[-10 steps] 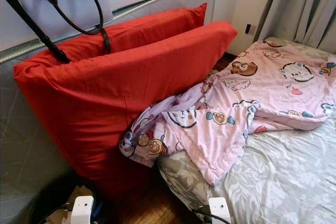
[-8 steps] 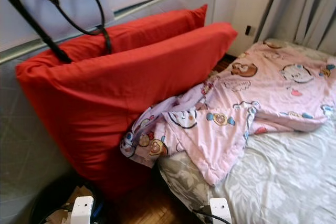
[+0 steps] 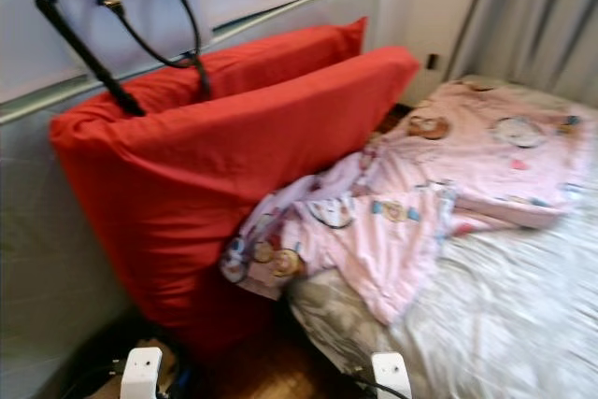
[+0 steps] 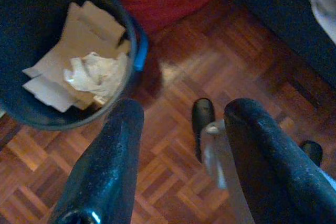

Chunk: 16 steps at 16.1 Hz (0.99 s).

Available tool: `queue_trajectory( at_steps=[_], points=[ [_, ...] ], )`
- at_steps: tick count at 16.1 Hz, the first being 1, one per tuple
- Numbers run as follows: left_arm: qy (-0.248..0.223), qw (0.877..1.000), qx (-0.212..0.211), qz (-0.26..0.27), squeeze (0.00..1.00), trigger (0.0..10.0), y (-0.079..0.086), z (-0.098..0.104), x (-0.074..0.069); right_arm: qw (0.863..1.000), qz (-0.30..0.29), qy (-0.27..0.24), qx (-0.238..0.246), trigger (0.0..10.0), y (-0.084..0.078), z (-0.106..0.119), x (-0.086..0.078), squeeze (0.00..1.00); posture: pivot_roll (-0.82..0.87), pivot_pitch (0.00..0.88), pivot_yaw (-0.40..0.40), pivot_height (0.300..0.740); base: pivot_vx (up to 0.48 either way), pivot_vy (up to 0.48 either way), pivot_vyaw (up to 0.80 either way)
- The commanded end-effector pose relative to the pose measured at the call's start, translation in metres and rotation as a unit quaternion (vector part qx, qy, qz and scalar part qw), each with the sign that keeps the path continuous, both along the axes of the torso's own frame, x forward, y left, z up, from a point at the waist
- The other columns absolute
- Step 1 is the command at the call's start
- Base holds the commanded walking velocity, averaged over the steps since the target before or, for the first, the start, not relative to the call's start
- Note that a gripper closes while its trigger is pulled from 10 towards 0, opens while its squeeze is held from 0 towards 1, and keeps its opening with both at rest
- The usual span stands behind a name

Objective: Clean up the room

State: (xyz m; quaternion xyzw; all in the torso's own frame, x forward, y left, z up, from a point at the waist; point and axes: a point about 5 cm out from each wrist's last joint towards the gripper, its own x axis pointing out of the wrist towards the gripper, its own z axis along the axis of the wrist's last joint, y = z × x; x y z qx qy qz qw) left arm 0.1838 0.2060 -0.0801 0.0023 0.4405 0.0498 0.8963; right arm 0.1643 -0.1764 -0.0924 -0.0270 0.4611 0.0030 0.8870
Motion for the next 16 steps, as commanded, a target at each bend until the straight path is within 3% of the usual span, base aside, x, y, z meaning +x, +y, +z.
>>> queue_trajectory(
  at_steps=[1,4,7,16],
  points=[
    [0.004,1.0,0.0,0.003,0.0,10.0,-0.0001,-0.0013,-0.0025,1.0,-0.004,-0.001,0.003,10.0,0.0011,0.0002,0.0008,0.0,0.03,0.0,0.034,0.74,0.0,0.0,0.0],
    [0.004,1.0,-0.006,0.01,0.0,10.0,-0.0019,-0.0014,-0.0017,1.0,-0.004,-0.001,0.003,10.0,0.0012,0.0002,0.0009,0.0,0.03,0.0,0.034,0.74,0.0,0.0,0.0],
    [0.003,1.0,-0.004,0.008,0.0,10.0,-0.0038,-0.0011,-0.0004,1.0,-0.005,-0.001,0.002,10.0,0.001,0.0002,0.0007,0.0,0.03,0.0,0.034,0.74,0.0,0.48,0.0],
    [0.013,1.0,0.0,0.006,0.0,10.0,0.0002,-0.0039,-0.0078,1.0,-0.006,0.0,0.003,10.0,0.0013,-0.0001,0.0001,0.0,0.03,0.0,0.037,0.74,0.0,0.0,0.0]
  ],
)
